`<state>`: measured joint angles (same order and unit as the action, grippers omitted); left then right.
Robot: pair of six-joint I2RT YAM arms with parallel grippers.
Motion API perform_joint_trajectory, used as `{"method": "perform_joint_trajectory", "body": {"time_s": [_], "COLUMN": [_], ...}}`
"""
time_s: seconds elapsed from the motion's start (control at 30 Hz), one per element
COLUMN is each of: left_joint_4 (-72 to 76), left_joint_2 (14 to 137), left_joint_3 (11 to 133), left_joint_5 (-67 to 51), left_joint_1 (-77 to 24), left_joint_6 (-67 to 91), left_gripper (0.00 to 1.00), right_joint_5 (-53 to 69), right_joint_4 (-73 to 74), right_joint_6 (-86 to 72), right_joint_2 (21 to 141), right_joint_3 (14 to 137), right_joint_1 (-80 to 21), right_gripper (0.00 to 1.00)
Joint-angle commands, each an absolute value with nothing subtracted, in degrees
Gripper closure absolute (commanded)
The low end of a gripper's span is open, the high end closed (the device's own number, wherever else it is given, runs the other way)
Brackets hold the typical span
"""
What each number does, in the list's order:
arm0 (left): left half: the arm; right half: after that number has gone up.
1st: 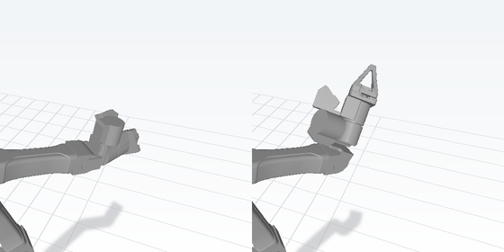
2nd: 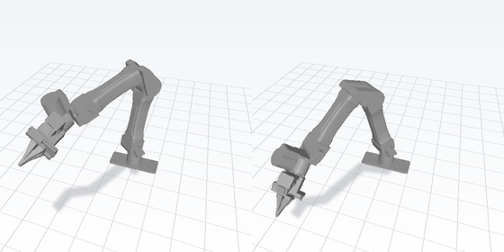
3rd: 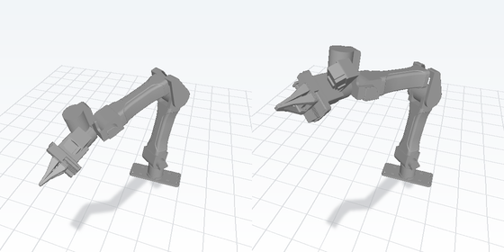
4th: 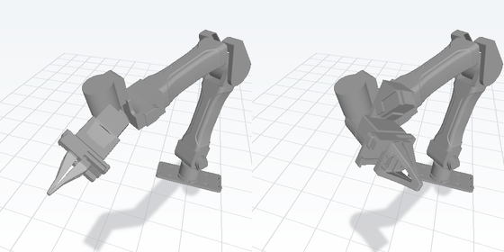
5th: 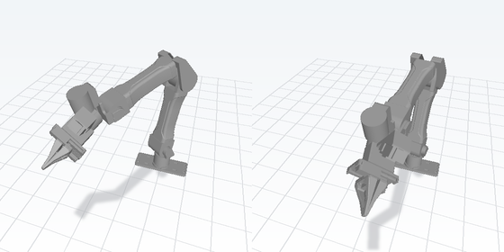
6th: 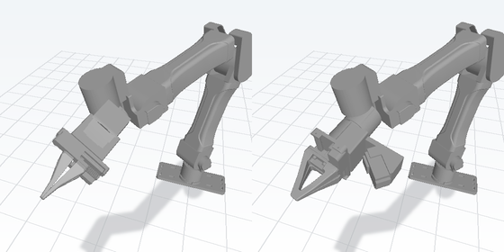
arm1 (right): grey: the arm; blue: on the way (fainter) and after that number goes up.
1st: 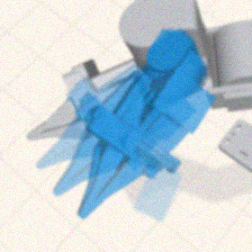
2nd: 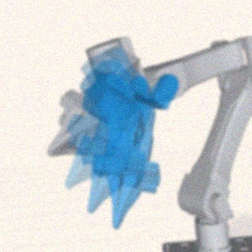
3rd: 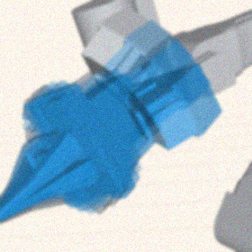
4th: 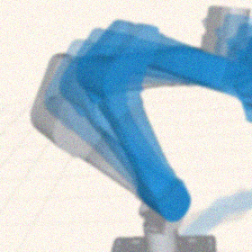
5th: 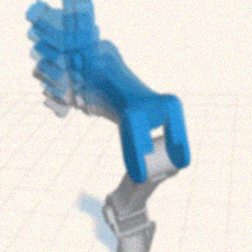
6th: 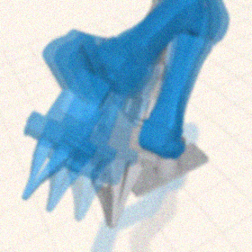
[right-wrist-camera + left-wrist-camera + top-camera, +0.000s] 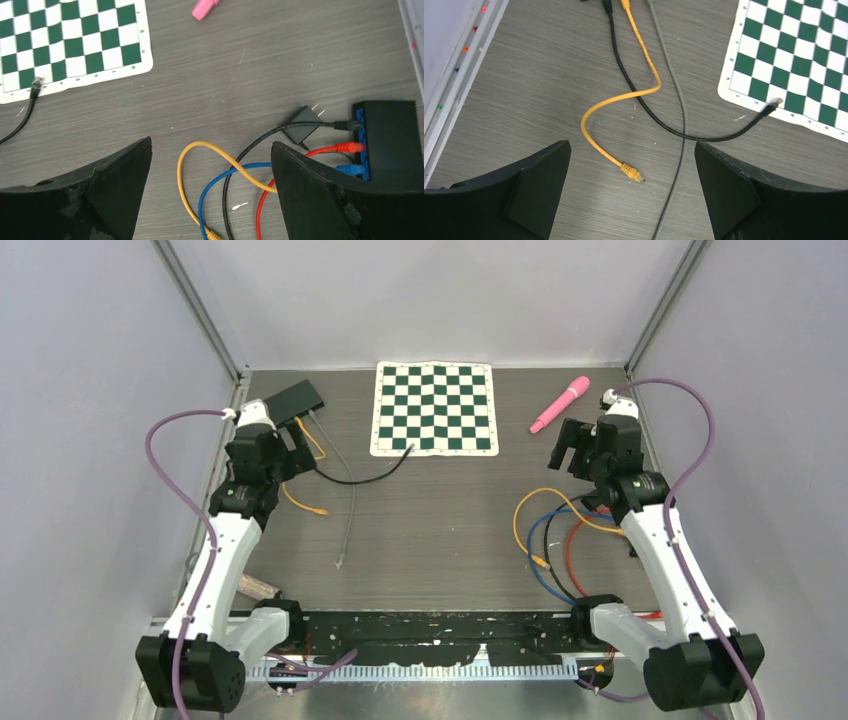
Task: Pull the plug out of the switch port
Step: Move the switch port to the center of the board.
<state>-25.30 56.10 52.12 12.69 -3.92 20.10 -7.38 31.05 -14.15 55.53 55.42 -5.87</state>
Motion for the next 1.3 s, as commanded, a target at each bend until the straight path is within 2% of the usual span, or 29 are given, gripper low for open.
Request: {"method": "perform_joint_trajectory", "body": {"time_s": [0.0,0.1,0.2,0.33,0.43,0.6,0.73,0.97,1.27], "left_joint_4": [-24.4,-26.5,-32.3,-31.9,-29.7,-23.4,-22.4,-21.8,-24.0], "left_joint_2": [58.3,59.3,59.8,56.7,50.7,39.4,36.3,35.7,31.1], "left_joint_3": [56.8,61.3,63.9,59.3,50.8,40.1,37.8,37.3,34.4], "left_joint_5": [16.7,9.7,11.6,8.8,3.8,-2.3,-7.4,-12.7,-12.2], "left_joint_1": [-3.5,-3.2,-2.1,-0.3,1.3,1.3,1.4,1.4,1.3], "left_joint_6": [26.2,24.9,34.8,40.4,40.6,40.7,39.4,32.5,30.4], "left_gripper": [0.01,0.01,0.01,0.01,0.01,0.01,0.01,0.01,0.01], "right_joint_5": [-15.0,-20.0,-20.3,-17.7,-20.4,-20.7,-20.5,-29.7,-30.8], "right_joint_4": [34.3,42.2,42.7,33.9,37.7,36.4,37.8,41.4,42.7], "right_joint_6": [-24.3,-29.2,-31.7,-27.9,-30.8,-35.3,-40.6,-56.9,-58.5], "right_joint_2": [61.1,66.2,68.1,66.2,64.7,58.7,60.0,64.1,71.7], "right_joint_3": [61.7,75.8,81.8,77.1,74.7,61.6,55.5,49.8,49.6], "right_joint_1": [-5.4,-5.4,-5.4,-5.1,-4.6,-4.0,-1.6,-0.8,5.1], "right_gripper": [0.05,0.05,0.05,0.05,0.05,0.05,0.05,0.05,0.04]}}
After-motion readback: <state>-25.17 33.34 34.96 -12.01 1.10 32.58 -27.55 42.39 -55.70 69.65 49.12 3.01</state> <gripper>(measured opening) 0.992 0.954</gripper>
